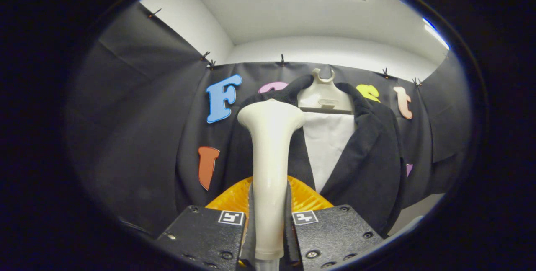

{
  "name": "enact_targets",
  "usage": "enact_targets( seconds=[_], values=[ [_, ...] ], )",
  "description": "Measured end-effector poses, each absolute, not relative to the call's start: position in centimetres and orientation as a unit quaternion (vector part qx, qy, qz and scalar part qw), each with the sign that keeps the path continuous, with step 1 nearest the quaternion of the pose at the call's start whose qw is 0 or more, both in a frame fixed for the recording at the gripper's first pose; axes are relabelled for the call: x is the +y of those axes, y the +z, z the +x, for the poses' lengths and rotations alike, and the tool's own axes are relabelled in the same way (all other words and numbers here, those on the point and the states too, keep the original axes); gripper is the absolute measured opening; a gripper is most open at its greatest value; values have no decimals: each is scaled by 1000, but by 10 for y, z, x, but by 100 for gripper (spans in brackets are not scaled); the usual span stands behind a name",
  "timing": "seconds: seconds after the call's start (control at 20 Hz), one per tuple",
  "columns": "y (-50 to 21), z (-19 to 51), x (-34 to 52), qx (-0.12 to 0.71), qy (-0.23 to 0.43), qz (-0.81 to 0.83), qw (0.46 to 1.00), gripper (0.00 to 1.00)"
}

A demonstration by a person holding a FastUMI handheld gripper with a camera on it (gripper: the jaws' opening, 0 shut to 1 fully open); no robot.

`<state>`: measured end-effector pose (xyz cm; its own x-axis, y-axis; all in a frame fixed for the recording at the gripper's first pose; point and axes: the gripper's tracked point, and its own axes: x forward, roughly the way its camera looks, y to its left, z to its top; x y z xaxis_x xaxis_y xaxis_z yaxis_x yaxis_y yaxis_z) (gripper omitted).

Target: Iron the clothes twice with a garment steamer, once on the left side and once on the right side.

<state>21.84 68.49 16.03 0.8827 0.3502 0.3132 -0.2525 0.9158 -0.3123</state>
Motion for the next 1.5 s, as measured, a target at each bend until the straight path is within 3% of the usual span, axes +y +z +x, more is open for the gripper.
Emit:
enact_targets(
  seconds=[1.5],
  values=[
    [11, 196, 616, -42, 100, -143, 984, 29]
  ],
)
